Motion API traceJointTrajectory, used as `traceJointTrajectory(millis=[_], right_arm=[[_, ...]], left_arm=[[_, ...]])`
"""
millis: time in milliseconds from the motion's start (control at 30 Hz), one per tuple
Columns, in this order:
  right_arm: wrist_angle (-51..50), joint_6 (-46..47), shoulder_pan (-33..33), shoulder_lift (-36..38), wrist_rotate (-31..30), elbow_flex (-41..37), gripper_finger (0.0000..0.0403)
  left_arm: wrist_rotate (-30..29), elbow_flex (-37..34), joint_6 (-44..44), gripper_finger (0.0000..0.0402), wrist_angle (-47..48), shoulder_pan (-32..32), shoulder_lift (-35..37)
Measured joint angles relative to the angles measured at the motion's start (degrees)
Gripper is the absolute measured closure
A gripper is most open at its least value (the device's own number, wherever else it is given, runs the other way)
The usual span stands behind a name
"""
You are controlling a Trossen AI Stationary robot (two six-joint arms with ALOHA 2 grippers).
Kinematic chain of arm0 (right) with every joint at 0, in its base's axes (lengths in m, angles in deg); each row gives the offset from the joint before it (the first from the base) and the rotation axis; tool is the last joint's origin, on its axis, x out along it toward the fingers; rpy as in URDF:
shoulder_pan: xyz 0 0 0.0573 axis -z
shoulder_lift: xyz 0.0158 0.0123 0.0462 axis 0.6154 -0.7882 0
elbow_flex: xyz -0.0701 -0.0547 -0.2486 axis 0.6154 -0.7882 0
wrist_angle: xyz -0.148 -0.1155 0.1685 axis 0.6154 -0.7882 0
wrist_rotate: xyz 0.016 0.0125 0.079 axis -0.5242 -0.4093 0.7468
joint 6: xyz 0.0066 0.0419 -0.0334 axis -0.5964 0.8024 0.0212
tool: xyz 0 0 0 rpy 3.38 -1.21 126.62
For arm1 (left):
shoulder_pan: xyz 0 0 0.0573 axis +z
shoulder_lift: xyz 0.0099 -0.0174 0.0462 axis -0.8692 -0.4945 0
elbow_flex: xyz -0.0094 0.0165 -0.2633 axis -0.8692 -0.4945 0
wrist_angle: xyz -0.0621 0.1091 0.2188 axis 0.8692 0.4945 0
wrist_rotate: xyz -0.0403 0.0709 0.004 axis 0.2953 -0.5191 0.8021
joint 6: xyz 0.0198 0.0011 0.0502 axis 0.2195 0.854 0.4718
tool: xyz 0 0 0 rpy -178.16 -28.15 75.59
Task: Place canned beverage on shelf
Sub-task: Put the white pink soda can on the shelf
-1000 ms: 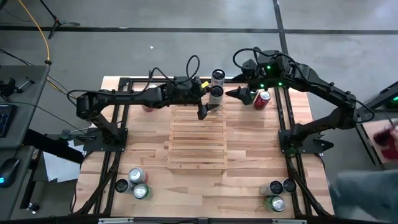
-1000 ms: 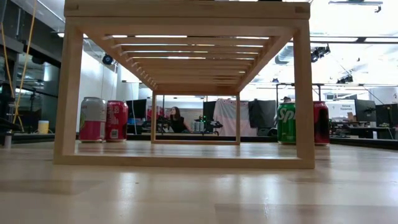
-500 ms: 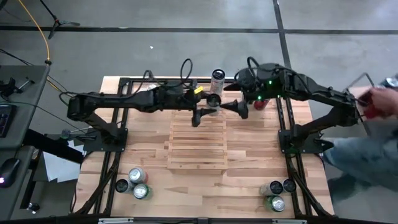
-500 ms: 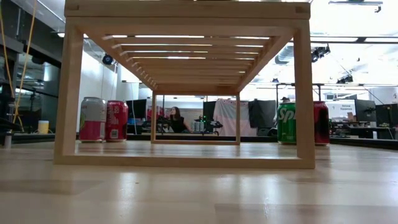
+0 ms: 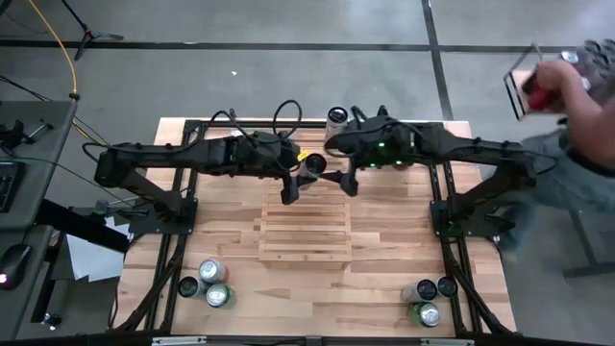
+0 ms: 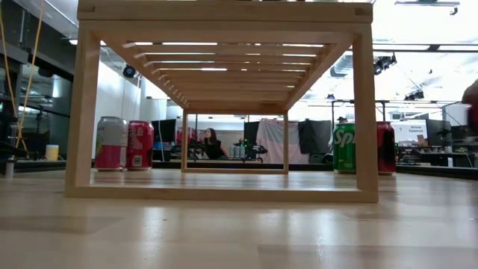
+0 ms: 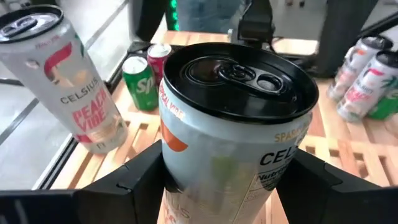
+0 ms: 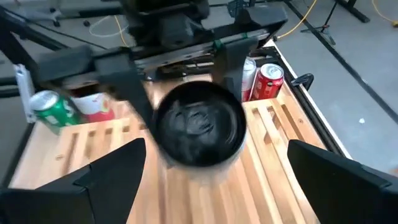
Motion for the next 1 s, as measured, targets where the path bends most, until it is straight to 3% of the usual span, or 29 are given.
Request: traceJointTrajectory(millis=[167,600,700,833,900,1000], right_arm=[[4.5,-1.0,0.0,-2.8,-3.2,0.0,0.0025],[7.0,4.9,0.0,-5.7,-2.0,0.0,0.0031],[7.8,6.0,0.0,-5.6,-2.0,0.0,0.0064],[7.8,7.6,-0.2,-5.6,-2.2,0.0,0.0156],[7.9,7.4,-0.3,-5.3,-1.9,0.0,0.0163],[7.7,5.8,-0.3,-4.4,-1.2,0.0,0.0163]], left_arm=[[-2.3,1.2,-1.4,0.0171,3.5,-0.5,0.0],[-4.2,1.3,0.5,0.0171,4.2,-1.0,0.0],[-4.6,1.3,1.1,0.0171,3.7,-1.2,0.0],[-4.6,1.3,1.5,0.0171,3.4,-1.2,0.0],[-4.3,1.3,1.4,0.0166,3.3,-1.2,0.0],[-4.1,1.5,2.2,0.0122,3.7,-1.2,0.6]])
